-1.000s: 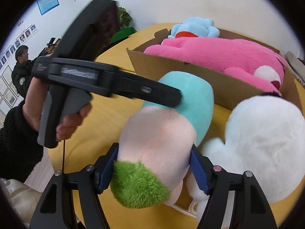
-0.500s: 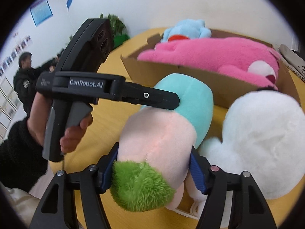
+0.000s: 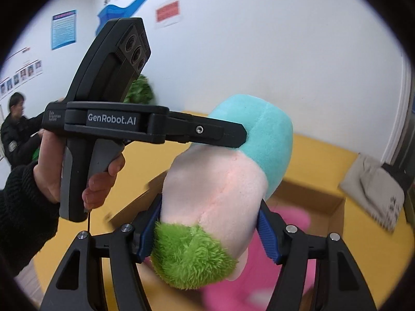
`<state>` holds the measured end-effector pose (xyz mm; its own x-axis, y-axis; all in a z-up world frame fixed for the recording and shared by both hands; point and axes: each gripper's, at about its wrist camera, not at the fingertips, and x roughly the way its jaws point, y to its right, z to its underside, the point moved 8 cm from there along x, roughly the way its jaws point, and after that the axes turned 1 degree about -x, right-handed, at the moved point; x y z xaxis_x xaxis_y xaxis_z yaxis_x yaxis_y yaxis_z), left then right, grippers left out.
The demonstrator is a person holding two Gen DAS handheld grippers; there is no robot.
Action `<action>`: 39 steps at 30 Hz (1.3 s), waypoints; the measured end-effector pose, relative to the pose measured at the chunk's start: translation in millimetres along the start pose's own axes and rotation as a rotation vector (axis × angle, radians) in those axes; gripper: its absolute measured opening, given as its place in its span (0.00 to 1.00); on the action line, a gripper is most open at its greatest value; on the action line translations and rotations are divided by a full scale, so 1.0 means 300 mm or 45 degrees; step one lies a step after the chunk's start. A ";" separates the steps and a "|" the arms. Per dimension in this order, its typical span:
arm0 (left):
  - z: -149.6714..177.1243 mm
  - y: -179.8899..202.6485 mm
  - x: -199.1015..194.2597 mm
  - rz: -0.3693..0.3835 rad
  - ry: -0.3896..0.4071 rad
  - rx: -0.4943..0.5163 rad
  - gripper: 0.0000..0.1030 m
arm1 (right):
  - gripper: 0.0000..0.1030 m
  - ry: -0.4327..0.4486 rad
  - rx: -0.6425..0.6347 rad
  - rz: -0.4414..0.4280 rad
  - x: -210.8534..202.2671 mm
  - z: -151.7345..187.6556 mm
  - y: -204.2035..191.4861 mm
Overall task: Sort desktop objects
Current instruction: 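Lift the pig plush with both tools and carry it over the box, then lower the pig plush onto the pink bear and open both tools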
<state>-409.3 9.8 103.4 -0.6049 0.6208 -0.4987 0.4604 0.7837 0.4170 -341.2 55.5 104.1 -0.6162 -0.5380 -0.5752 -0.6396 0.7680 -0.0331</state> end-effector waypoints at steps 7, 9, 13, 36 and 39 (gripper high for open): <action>0.105 -0.374 0.412 -0.065 -0.230 -0.189 0.71 | 0.64 -0.302 0.077 -0.047 0.481 0.071 0.238; 0.161 -0.380 0.435 -0.059 -0.236 -0.149 0.71 | 0.64 -0.403 0.093 -0.064 0.561 0.151 0.241; 0.190 -0.366 0.421 -0.061 -0.254 -0.130 0.71 | 0.64 -0.448 0.068 -0.089 0.570 0.193 0.211; 0.188 -0.303 0.466 -0.340 -0.280 0.176 0.74 | 0.73 -0.379 0.045 -0.437 0.449 0.236 0.019; 0.232 -0.352 0.451 -0.295 -0.286 0.117 0.75 | 0.73 -0.440 0.110 -0.489 0.493 0.257 0.006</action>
<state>-494.4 12.6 -61.0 -0.5467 0.4070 -0.7317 0.3902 0.8971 0.2074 -398.0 4.1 -44.1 -0.1477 -0.6517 -0.7439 -0.7405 0.5715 -0.3536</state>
